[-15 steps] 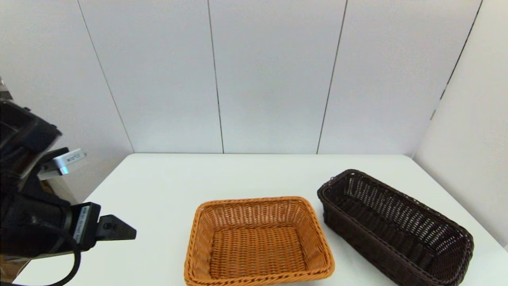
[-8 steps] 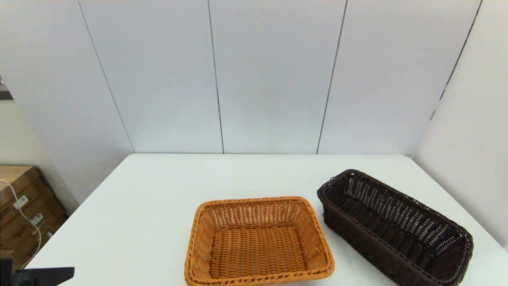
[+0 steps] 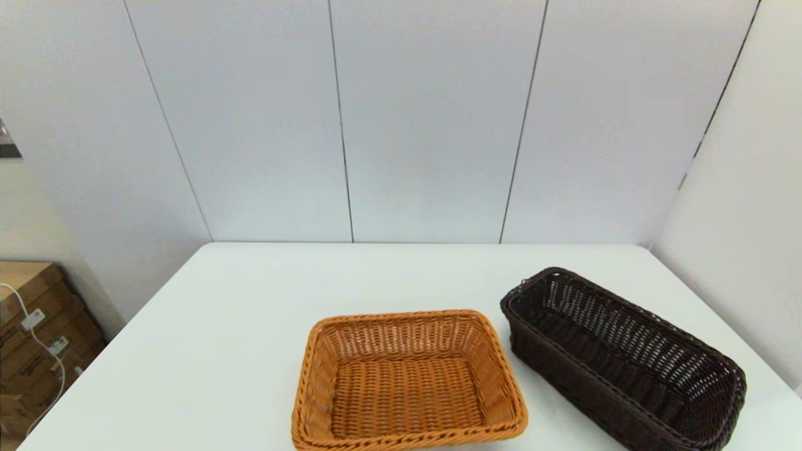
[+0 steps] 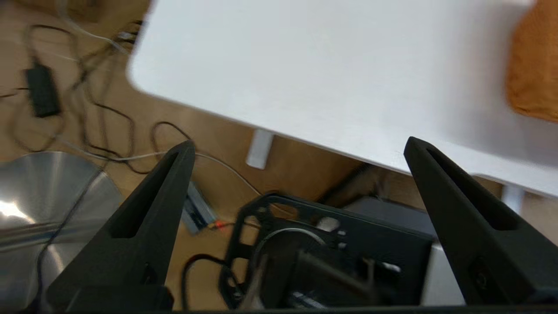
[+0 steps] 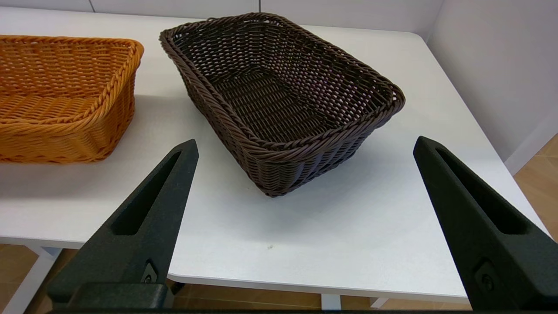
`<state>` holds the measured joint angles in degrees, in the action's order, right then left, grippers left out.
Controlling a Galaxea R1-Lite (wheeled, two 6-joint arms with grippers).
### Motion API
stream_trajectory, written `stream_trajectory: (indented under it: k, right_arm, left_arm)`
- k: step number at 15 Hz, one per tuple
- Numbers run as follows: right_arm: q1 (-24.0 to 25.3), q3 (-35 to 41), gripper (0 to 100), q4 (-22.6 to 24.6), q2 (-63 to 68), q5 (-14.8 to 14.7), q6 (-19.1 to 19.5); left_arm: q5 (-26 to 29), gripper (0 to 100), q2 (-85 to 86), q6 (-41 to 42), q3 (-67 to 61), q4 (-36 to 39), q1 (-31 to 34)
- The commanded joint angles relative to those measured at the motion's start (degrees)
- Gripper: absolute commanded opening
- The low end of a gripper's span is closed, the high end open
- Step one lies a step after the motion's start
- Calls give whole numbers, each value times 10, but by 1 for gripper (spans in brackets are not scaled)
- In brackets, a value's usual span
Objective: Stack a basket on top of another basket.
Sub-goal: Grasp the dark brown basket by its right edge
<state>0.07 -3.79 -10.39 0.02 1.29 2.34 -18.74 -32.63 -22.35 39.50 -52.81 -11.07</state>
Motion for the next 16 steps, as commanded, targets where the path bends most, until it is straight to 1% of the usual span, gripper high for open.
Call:
stream_trajectory:
  k: [1, 2, 3, 4, 6, 11, 13, 16]
  right_arm:
    - [0, 0, 100, -1, 1, 0, 0]
    - [0, 0, 100, -1, 1, 0, -1]
    - [0, 0, 100, -1, 1, -1, -3]
    - [0, 0, 100, 0, 1, -1, -4]
    - [0, 0, 100, 0, 1, -1, -5]
    - [0, 0, 100, 0, 1, -3, -5]
    - [0, 0, 100, 0, 1, -3, -5]
    - [0, 0, 100, -1, 1, -3, -5]
  left_arm:
    - [81, 100, 145, 143, -25, -4, 157]
    - [128, 100, 164, 155, -20, -2, 180]
    - [153, 100, 167, 155, -13, -3, 181]
    - [165, 100, 167, 154, -11, -3, 181]
    - [169, 100, 166, 147, -6, 3, 179]
    - [170, 100, 167, 114, -6, 10, 119]
    - [171, 100, 189, 112, -22, 9, 93]
    - [170, 100, 218, 112, -31, 6, 98]
